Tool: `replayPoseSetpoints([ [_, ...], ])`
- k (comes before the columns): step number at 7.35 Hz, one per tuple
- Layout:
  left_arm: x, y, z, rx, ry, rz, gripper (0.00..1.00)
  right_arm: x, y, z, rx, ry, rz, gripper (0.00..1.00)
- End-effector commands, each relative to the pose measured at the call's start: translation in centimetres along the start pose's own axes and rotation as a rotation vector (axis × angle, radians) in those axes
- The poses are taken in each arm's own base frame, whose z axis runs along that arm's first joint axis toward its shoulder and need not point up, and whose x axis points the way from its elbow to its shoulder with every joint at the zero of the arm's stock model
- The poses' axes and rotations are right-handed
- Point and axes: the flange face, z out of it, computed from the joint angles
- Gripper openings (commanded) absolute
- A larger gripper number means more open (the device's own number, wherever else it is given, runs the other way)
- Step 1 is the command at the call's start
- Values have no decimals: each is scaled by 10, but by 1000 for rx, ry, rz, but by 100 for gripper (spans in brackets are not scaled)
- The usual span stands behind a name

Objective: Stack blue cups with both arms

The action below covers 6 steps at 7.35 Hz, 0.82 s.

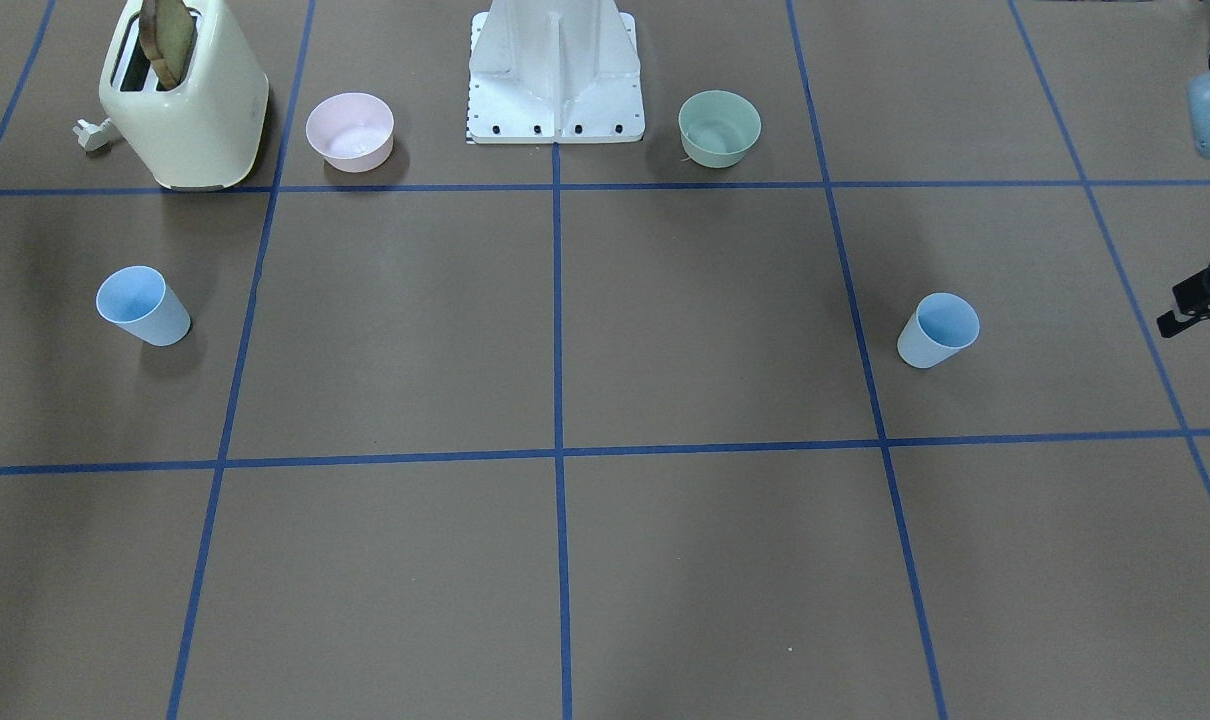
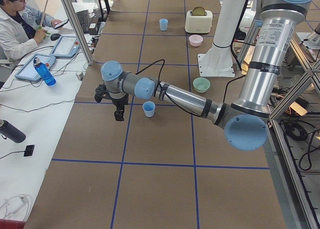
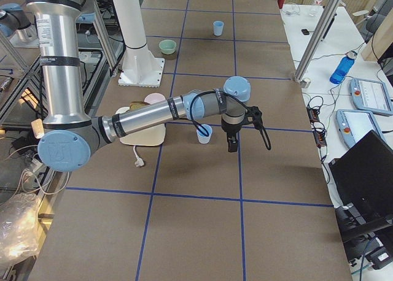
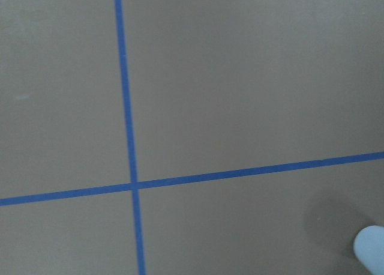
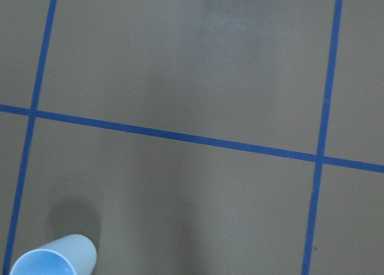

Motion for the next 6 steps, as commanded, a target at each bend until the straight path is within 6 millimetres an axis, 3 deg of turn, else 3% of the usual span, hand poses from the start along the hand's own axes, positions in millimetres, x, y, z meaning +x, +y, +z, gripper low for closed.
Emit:
replayPoseSetpoints([
  [1, 48, 11, 32, 20, 53, -28, 99, -36, 15, 17, -11, -22, -47, 98],
  [2, 58, 19, 44, 12, 61, -16, 99, -38, 34, 39, 7, -38, -50, 98],
  [4, 76, 32, 62, 17, 13, 2, 99, -53, 45, 67, 51, -75, -36, 98],
  [6, 81, 52, 88, 2, 4, 23, 99, -57, 53, 81, 38, -50, -58, 98],
])
